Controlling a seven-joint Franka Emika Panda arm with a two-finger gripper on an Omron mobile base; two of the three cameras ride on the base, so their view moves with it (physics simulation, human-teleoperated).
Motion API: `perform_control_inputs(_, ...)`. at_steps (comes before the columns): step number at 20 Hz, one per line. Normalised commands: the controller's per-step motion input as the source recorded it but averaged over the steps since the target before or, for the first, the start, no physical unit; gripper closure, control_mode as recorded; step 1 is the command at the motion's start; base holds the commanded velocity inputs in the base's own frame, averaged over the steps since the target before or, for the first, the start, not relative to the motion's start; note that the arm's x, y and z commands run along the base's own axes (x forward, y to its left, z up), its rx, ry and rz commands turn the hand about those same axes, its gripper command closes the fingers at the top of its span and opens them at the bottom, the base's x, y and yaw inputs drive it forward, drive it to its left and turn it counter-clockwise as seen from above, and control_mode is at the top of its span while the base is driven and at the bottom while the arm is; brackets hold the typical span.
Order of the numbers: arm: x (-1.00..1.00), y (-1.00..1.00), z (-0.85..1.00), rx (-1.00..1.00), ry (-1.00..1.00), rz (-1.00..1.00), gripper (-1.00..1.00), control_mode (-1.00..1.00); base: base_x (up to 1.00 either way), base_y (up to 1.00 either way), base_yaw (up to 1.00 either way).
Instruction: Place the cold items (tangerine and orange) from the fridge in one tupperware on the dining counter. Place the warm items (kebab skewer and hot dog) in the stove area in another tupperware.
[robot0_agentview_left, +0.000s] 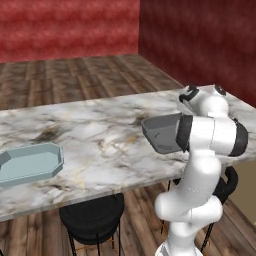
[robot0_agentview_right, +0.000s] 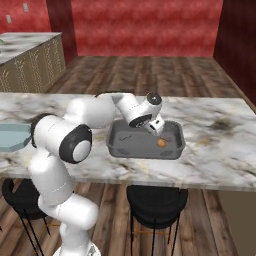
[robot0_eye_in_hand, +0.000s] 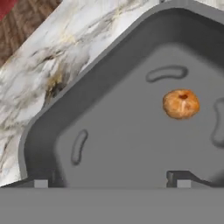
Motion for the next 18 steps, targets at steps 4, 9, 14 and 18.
perform_control_inputs(4,-1.00,0.97,1.00,-0.07,-0.20,0.10,-1.00,-1.00,0.00,0.00,0.00)
perform_control_inputs(9,-1.00,0.85,1.00,-0.22,-0.03,0.25,-1.00,-1.00,0.00,0.00,0.00)
perform_control_inputs(14,-1.00,0.69,0.81,-0.38,0.05,0.31,-1.00,-1.00,0.00,0.00,0.00)
perform_control_inputs(18,-1.00,0.71,0.16,-0.35,0.03,0.17,-1.00,-1.00,0.00,0.00,0.00)
